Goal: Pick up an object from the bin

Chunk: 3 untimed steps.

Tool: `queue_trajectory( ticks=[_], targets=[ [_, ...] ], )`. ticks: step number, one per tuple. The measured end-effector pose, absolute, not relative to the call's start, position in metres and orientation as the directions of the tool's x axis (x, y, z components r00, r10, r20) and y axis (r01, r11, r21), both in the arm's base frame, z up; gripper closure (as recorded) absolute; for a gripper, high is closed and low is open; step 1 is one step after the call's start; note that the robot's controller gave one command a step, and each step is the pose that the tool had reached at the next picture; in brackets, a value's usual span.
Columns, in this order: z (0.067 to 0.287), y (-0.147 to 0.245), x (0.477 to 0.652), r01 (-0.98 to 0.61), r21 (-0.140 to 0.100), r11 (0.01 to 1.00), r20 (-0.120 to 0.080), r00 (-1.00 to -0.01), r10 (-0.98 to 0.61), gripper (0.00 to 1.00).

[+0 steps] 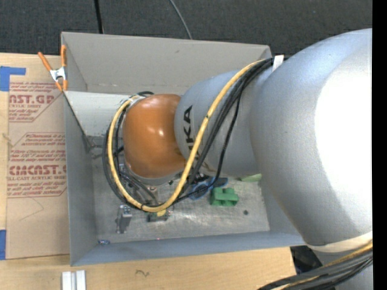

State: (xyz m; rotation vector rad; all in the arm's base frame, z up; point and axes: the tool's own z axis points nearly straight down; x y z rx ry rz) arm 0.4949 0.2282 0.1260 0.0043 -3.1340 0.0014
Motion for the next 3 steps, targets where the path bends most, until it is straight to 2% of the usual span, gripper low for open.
queue_trajectory(
  ticks=[1, 2, 3],
  targets=[
    [0.092, 0.103, 0.505, 0.011, -0.004, 1.000, 0.003, -1.000, 0.011, 0.00],
    [0.073, 0.125, 0.502, -0.115, -0.001, 0.993, -0.006, -0.993, -0.115, 0.00],
    [0.155, 0.149, 0.499, -0.282, 0.001, 0.959, -0.007, -0.959, -0.282, 0.00]
  ],
)
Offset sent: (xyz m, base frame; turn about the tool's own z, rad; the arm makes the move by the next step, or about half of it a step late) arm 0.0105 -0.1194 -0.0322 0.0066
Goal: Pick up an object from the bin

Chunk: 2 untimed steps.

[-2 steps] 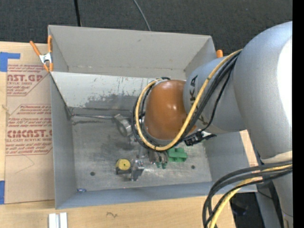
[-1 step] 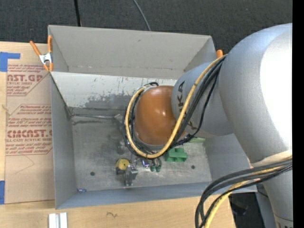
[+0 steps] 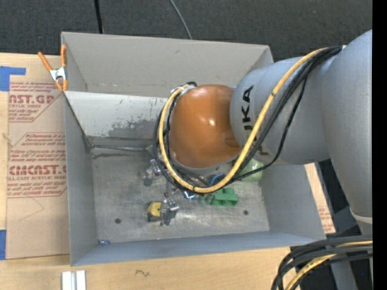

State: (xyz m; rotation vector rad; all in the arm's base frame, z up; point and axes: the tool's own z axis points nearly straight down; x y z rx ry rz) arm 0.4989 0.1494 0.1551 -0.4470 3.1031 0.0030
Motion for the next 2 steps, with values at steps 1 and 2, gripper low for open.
queue_trajectory(
  ticks=[1, 2],
  targets=[
    [0.073, 0.106, 0.525, -0.171, 0.002, 0.985, -0.006, -0.985, -0.171, 0.00],
    [0.073, 0.140, 0.507, -0.089, 0.000, 0.996, -0.009, -0.996, -0.089, 0.00]
  ],
)
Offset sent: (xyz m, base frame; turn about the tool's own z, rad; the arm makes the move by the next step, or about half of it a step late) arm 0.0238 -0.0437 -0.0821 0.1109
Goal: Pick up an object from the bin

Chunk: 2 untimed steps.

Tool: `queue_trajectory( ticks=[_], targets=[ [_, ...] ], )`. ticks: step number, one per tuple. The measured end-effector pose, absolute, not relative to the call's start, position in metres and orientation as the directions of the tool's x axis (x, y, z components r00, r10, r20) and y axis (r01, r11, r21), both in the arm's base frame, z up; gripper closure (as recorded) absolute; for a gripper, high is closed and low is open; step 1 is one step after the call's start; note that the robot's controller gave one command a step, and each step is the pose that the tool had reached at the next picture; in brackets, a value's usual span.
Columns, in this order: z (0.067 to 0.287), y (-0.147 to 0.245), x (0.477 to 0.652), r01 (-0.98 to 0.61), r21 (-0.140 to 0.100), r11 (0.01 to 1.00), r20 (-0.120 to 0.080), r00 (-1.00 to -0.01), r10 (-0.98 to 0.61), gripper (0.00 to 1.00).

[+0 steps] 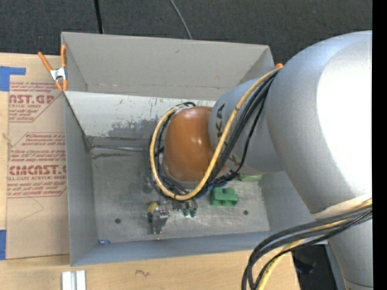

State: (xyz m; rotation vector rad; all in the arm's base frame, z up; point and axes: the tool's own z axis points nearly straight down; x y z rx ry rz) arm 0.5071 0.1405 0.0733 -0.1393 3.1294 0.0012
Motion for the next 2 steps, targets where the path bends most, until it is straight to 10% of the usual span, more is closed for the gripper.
queue_trajectory(
  ticks=[1, 2],
  targets=[
    [0.074, 0.141, 0.506, -0.089, 0.002, 0.996, -0.001, -0.996, -0.089, 1.00],
    [0.239, 0.027, 0.533, -0.361, -0.004, 0.932, -0.008, -0.932, -0.361, 1.00]
  ],
)
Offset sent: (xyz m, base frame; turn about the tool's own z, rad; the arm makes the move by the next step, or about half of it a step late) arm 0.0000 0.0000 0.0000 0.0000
